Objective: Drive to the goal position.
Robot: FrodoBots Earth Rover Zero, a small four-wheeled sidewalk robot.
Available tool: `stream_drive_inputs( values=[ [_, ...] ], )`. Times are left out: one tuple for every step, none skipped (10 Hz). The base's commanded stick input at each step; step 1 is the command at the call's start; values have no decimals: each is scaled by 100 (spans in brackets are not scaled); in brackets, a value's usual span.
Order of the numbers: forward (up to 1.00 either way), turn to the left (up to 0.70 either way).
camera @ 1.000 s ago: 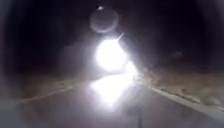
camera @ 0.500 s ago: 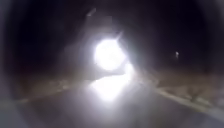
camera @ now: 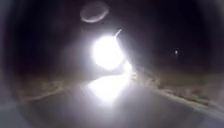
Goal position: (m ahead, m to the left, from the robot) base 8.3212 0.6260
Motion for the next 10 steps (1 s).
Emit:
stream_drive_inputs(
  values=[
    [100,3],
    [100,2],
    [100,3],
    [100,3],
    [100,3],
    [100,2],
    [100,2],
    [100,2],
    [100,1],
    [100,1]
  ],
)
